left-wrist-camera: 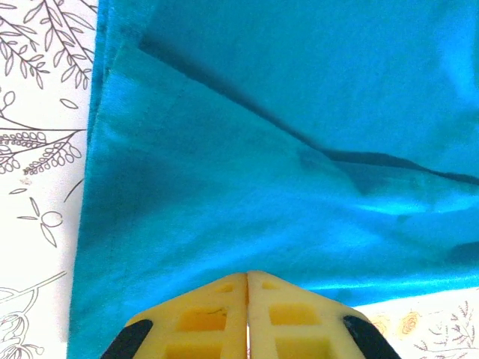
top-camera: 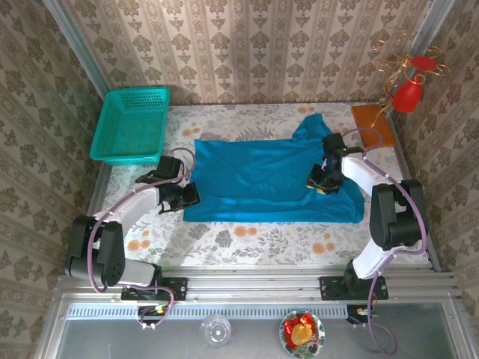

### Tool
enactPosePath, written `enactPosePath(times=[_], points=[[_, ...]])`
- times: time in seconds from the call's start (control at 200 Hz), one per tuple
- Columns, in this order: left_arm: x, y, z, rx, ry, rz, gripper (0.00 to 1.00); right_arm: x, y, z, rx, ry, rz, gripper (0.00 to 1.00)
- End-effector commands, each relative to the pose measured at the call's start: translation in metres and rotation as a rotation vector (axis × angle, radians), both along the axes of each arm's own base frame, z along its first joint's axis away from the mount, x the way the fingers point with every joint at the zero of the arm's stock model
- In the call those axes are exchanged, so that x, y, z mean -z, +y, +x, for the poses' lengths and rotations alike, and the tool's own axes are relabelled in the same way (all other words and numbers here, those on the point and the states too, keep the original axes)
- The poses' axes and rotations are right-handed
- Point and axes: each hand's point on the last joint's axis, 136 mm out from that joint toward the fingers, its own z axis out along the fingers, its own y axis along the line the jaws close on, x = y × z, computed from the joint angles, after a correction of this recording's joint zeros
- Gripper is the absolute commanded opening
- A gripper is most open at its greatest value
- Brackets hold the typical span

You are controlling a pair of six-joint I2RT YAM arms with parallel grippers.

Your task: Fold the inside-out t-shirt

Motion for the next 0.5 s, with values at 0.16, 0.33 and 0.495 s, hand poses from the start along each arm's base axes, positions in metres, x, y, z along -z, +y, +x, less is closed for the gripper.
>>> enactPosePath(times=[0.16, 0.33, 0.495], points=[[-0.002, 0.008, -0.004, -0.001, -0.014, 0.016, 0.09, 0.0, -0.004, 0.002, -0.008, 0.026, -0.065, 0.17], [0.0, 0.01, -0.007, -0.011, -0.01, 0.017, 0.09, -0.007, 0.007, 0.009, -0.037, 0.01, -0.067, 0.0], [0.001, 0.012, -0.008, -0.015, -0.011, 0.015, 0.08, -0.008, 0.02, 0.02, -0.06, -0.002, -0.064, 0.0]])
